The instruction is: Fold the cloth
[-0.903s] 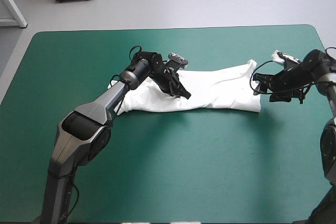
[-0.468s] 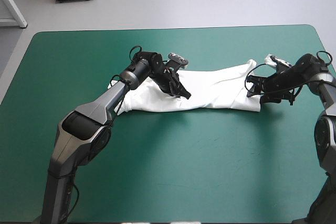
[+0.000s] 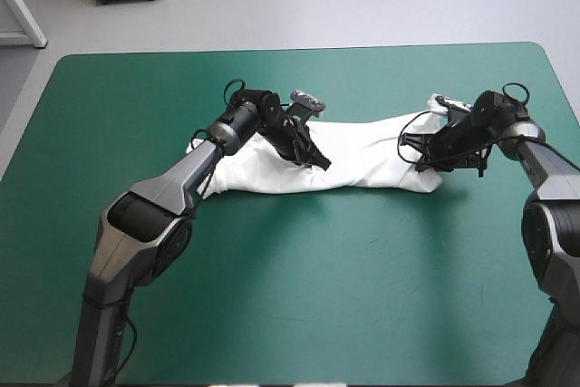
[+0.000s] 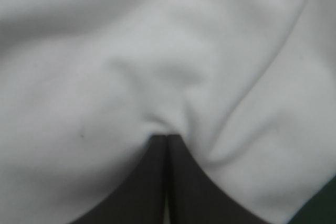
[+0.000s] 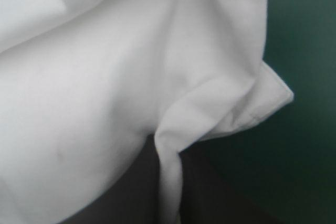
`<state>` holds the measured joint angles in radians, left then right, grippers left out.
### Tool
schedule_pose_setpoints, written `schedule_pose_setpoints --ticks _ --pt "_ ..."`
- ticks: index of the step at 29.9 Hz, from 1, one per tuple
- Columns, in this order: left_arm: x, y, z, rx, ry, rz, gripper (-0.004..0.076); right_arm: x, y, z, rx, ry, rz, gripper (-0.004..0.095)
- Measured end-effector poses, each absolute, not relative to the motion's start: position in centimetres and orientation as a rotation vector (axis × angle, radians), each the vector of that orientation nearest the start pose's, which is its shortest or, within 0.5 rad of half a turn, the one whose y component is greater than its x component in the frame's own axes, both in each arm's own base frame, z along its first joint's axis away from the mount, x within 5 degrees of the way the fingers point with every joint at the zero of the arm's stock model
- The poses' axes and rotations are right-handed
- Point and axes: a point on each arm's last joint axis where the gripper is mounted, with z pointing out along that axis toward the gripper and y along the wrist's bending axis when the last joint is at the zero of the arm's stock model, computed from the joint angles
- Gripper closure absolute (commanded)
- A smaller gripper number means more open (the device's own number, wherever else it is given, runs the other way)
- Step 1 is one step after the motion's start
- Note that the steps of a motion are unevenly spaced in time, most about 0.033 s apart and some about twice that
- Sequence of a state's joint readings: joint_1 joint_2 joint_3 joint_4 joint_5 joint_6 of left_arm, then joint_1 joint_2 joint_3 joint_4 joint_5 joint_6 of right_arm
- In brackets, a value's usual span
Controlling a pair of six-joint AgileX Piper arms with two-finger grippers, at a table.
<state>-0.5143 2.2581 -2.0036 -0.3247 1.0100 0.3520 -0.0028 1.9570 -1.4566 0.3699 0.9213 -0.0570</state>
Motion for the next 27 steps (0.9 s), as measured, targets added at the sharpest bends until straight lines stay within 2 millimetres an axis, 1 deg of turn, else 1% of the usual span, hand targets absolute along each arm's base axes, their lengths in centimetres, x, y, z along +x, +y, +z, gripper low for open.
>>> schedule_pose_setpoints --ticks 6,10,15,19,24,27 --pt "41.9 -26.5 21.7 1.000 2.550 -0.471 0.0733 40.7 2.7 21.4 0.170 2.857 0.441 0.0924" --pt "41.9 -26.5 21.7 0.998 2.550 -0.474 0.0733 40.9 2.9 22.7 0.135 2.855 0.435 0.0924" --pt "41.9 -26.5 21.7 0.997 2.549 -0.475 0.0733 40.6 3.2 25.7 0.122 2.782 0.477 0.0924" --pt "41.9 -26.5 21.7 0.997 2.549 -0.475 0.0733 39.7 3.9 28.7 0.087 2.715 0.509 0.0924" --pt "41.9 -26.5 21.7 0.997 2.549 -0.475 0.0733 38.7 6.0 31.5 -0.041 2.629 0.596 0.0925" --pt "41.9 -26.6 21.7 0.995 2.548 -0.478 0.0733 38.5 7.4 33.1 -0.109 2.573 0.634 0.0925"
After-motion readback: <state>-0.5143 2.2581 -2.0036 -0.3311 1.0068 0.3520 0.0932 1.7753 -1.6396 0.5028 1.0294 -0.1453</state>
